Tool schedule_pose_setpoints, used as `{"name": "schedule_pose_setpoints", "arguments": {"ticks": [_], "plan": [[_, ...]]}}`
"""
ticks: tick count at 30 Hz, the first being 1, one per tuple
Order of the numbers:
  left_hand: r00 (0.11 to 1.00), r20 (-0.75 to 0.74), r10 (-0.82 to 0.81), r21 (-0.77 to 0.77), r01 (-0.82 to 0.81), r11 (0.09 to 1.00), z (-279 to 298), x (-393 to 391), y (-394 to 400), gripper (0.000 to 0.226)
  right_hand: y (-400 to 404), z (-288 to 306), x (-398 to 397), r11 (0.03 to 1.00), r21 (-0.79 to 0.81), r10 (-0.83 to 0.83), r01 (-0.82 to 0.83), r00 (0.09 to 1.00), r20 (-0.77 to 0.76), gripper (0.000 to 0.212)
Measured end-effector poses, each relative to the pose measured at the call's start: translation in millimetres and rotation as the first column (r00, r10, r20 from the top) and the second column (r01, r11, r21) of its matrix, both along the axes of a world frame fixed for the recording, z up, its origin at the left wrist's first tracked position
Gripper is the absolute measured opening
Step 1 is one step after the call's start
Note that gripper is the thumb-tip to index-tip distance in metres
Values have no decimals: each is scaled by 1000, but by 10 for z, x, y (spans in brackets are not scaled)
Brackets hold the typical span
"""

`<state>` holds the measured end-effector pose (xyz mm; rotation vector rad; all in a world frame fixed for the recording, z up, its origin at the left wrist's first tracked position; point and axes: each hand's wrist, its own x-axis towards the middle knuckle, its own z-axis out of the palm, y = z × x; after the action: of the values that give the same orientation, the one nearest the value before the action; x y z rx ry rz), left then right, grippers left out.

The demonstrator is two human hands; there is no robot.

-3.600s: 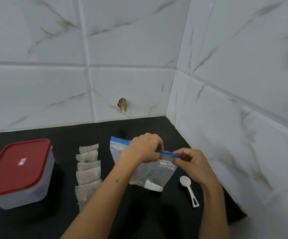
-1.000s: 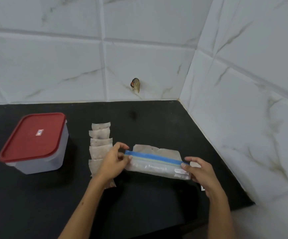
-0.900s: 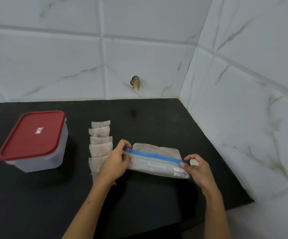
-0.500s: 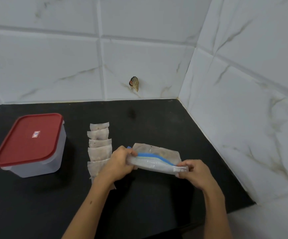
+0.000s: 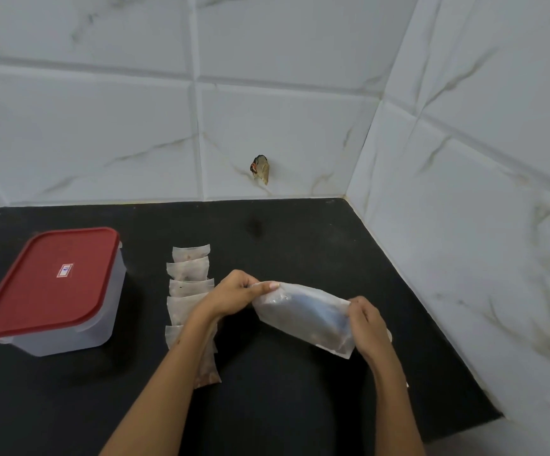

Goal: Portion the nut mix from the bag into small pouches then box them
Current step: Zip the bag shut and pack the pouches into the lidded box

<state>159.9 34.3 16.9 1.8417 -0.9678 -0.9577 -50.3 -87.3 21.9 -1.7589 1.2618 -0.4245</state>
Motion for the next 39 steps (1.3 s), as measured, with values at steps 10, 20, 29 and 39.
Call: {"name": "schedule_pose_setpoints", "arguments": {"ticks": [10,20,29,39], "plan": [[920,377,108,222,-203,954,-35,-104,-524,24,22,7,250,974,-206,-33,-90,849,-527,39],[620,763,-182,75,195,978,-164,-260,-570,30,135,-91,153,840,-347,271,-417,876,-398,31],[786,467,-405,350,256,901,-150,-187,-224,100,238,-138,29,818,-254,331,-517,782,-528,75],[971,-129,-200,-60,194,979,-40,-14,-377,59,274,45,-374,959,197,206,-201,979,-2,20]]}}
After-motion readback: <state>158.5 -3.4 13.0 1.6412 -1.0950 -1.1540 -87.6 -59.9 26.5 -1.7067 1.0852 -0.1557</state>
